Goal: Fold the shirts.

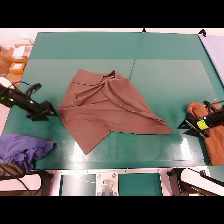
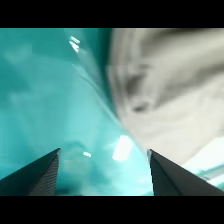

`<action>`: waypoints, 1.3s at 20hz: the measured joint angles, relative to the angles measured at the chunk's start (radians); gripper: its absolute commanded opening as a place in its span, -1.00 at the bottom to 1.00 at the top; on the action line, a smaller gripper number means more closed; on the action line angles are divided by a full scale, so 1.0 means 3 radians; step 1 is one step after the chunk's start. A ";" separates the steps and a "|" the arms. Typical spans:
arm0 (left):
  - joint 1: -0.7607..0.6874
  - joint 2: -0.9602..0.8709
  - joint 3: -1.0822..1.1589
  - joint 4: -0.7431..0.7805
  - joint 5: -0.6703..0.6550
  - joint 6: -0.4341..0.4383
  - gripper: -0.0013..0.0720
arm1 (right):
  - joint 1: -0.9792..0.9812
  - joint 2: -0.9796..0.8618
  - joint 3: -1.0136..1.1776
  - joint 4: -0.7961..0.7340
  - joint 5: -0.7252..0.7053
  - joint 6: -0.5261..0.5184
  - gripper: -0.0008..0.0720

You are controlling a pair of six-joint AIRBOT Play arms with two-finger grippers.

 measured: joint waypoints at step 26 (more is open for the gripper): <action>-0.0289 0.0135 -0.0287 -0.0632 0.0476 0.0441 -0.90 | -0.0025 0.0004 -0.0660 0.2036 -0.0896 -0.1164 -0.94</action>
